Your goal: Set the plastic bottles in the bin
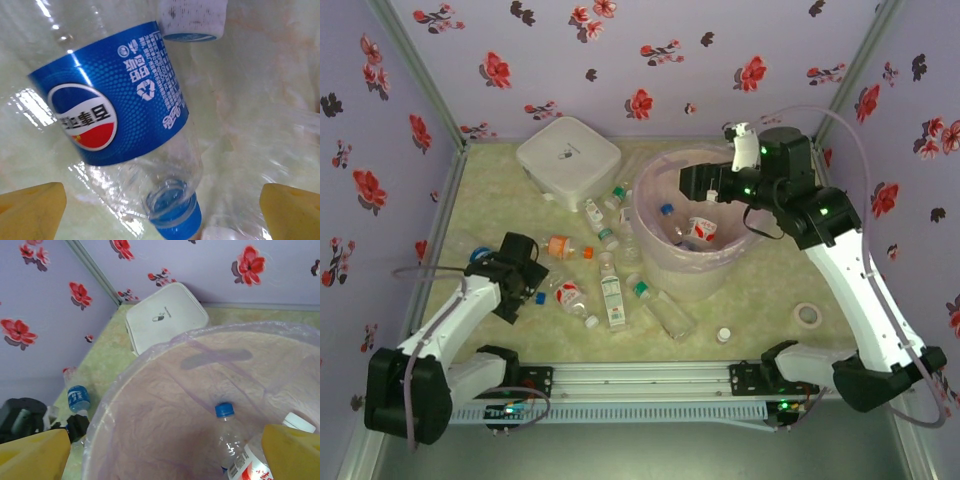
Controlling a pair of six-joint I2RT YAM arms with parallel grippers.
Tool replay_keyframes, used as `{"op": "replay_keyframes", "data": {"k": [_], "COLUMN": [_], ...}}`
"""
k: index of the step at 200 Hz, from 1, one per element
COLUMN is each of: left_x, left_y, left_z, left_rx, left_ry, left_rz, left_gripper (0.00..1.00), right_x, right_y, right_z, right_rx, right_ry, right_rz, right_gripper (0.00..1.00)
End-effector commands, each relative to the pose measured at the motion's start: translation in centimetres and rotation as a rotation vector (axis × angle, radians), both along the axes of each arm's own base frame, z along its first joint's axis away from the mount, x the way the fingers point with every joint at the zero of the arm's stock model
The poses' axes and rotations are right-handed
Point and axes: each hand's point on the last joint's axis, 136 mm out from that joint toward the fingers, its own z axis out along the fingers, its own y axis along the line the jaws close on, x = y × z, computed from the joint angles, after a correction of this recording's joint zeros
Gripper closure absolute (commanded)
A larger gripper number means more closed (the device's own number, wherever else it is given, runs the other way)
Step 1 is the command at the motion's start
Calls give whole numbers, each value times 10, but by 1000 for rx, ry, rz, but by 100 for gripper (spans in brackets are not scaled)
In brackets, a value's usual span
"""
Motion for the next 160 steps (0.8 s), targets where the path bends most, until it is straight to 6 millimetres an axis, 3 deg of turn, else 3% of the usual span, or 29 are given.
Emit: {"op": "replay_keyframes", "data": {"k": [1,49,94,127,160], "left_x": [2,-3,-12,-20,-14], "left_y": [9,14,16,19,20], "left_z": [-11,-25,-17,-3,24], "left_rx": [30,26,15,-12,0], "left_ry": [-12,-7,-9,-61,-136], "left_rz": [49,95,127,174,111], "left_gripper": [2,19,36,46,51], "right_x": [-1,6,15,17,14], "right_y": [-4,-9,-14,-21,-34], "right_z": [-1,-21,-28,-14,6], "right_rx": [6,-34,-53,-14,13], "right_ry": [-3,38,46,-32,-131], "right_rz": [-9,-42,-80,-123,-177], "right_gripper": [2,2,2,1,1]}}
